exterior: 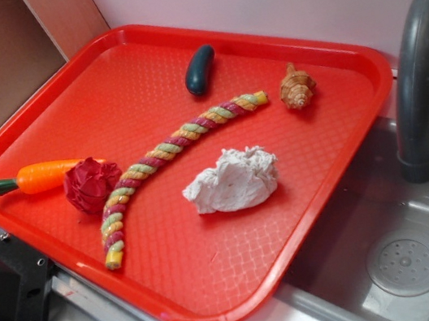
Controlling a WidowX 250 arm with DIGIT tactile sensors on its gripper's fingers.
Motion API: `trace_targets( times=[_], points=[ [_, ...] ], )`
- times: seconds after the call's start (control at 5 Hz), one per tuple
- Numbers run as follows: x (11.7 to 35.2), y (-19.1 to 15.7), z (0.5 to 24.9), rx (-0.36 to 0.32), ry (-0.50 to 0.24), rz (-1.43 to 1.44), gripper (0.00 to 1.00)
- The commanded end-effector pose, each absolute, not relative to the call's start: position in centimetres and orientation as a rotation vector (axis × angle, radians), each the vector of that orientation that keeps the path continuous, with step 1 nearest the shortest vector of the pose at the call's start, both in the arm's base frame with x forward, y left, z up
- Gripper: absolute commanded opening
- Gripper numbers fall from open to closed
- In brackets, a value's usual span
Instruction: Grab the white paper.
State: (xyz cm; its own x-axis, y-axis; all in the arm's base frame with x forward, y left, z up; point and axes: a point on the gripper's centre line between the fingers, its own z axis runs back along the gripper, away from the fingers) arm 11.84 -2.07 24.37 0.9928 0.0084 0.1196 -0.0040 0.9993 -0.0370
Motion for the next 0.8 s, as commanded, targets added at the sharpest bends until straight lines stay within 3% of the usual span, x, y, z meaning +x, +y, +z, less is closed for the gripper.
trace_targets(
  times=[0.0,0.2,0.6],
  points=[
    [11.8,-2.1,24.4,-0.037,-0.120,0.006,1.00],
    [14.0,-4.4,24.3,0.022,-0.150,-0.242,1.00],
    [17.4,-10.6,20.6,0.148,-0.129,-0.562,1.00]
  ],
)
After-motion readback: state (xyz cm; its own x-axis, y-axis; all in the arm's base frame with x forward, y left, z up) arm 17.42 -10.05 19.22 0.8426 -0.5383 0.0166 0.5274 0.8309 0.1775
